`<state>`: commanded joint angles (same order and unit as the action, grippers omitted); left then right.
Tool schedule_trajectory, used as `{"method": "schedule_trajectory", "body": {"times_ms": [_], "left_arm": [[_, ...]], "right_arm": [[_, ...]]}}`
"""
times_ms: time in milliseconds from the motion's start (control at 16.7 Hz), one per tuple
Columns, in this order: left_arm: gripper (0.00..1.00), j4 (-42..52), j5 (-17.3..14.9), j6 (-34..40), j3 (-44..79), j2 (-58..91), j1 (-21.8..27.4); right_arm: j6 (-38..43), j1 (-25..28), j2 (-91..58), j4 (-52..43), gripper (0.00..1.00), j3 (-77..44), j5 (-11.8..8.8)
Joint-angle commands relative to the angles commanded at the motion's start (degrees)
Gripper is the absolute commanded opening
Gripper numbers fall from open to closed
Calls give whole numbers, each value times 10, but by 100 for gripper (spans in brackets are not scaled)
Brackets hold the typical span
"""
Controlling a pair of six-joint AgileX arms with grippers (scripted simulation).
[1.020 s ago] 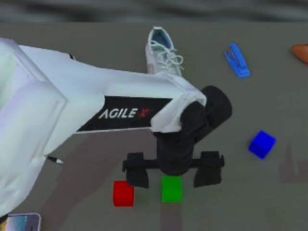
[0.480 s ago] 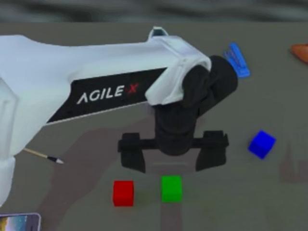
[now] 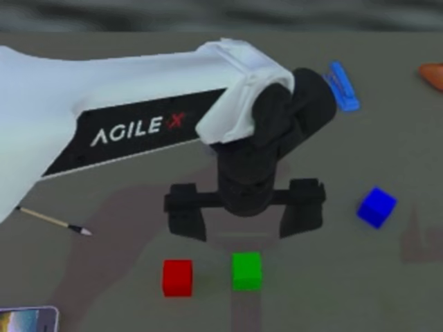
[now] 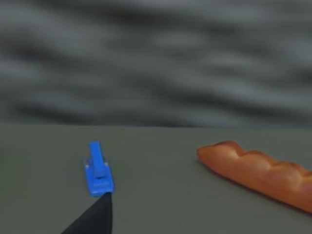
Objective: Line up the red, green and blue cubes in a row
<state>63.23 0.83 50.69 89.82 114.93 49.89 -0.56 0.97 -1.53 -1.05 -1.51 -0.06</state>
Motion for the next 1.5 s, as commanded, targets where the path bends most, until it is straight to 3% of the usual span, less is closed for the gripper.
{"method": "schedule_trajectory", "body": {"times_ms": [240,480,1020,1500], "left_arm": [[100,-57,5,-35,-85,-100,-48],[100,-145,8,-96,-232,-263,-130],[100,-387,5,-305,-636,-735,-348],[100,-591,-6,-477,-868,-1095,-488]], "right_arm": [[-31,18,-92,-57,100,-85,-1],[-79,44,-265,-151,100,-215,1],[-208,116,-782,-410,100,-547,1],[-287,160,-1066,-559,100,-762,1]]}}
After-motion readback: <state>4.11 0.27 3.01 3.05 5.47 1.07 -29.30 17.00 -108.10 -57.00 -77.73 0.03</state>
